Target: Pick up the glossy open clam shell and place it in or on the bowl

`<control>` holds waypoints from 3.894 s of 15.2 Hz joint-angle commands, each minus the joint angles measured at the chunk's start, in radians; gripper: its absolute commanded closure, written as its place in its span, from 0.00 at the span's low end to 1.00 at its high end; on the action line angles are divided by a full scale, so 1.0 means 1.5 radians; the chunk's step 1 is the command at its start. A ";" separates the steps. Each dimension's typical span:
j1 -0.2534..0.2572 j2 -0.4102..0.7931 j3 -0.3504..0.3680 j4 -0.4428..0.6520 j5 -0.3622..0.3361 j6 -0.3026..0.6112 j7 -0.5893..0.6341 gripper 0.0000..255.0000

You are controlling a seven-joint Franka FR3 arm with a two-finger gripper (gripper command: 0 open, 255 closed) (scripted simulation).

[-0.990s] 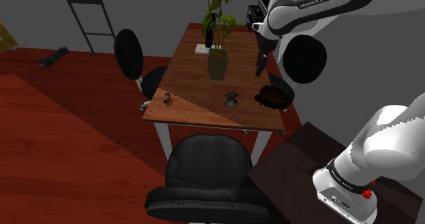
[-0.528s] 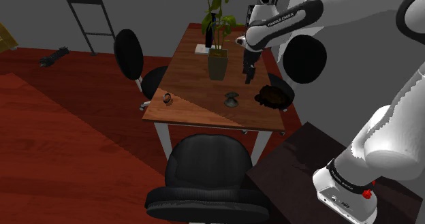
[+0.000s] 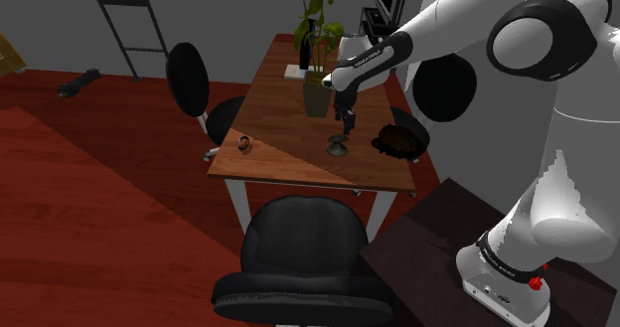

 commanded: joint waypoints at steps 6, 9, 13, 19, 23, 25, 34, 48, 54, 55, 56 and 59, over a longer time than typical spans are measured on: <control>-0.005 0.084 0.016 0.041 0.000 0.038 -0.037 0.00; -0.008 0.106 0.019 0.040 0.005 0.061 -0.040 0.00; -0.008 0.106 0.019 0.040 0.005 0.061 -0.040 0.00; -0.008 0.106 0.019 0.040 0.005 0.061 -0.040 1.00; -0.008 0.106 0.019 0.041 0.005 0.060 -0.041 1.00; -0.008 0.106 0.019 0.040 0.005 0.061 -0.040 1.00; -0.003 0.062 0.012 0.042 -0.004 0.016 -0.035 1.00; 0.004 -0.013 0.003 0.067 -0.022 -0.083 -0.025 1.00; 0.006 -0.038 0.000 0.086 -0.028 -0.128 -0.022 1.00; 0.006 -0.042 0.000 0.090 -0.029 -0.136 -0.021 1.00; 0.007 -0.046 -0.001 0.094 -0.030 -0.143 -0.021 1.00; 0.007 -0.057 -0.002 0.107 -0.033 -0.167 -0.020 1.00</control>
